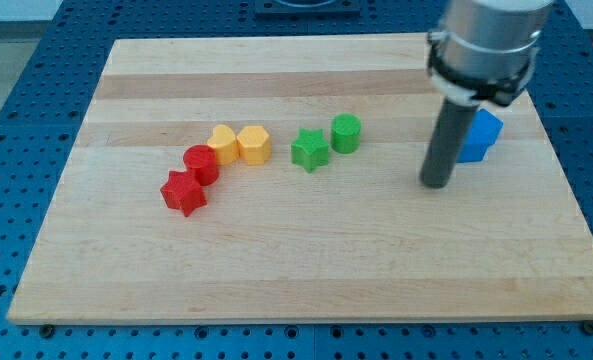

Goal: Push the blue blocks to the right

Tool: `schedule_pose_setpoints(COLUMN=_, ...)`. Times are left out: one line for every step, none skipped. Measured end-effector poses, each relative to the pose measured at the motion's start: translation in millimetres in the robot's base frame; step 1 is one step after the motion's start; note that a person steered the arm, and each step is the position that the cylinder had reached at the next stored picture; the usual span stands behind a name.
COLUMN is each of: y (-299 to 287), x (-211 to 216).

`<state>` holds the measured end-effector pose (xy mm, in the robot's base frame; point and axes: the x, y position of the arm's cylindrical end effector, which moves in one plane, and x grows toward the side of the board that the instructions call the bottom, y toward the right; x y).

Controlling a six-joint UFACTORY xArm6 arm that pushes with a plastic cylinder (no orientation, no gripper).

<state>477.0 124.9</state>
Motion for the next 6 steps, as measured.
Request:
schedule_pose_setpoints(y=-47.2, x=-6.1)
schedule_pose_setpoints(y=-56.8, x=-29.2)
schedule_pose_setpoints(y=-27.0, x=-37.7)
schedule_pose_setpoints(y=27.7, x=-40.4)
schedule_pose_setpoints(y=67.3, x=-40.4)
schedule_pose_setpoints(y=84.4, x=-38.9)
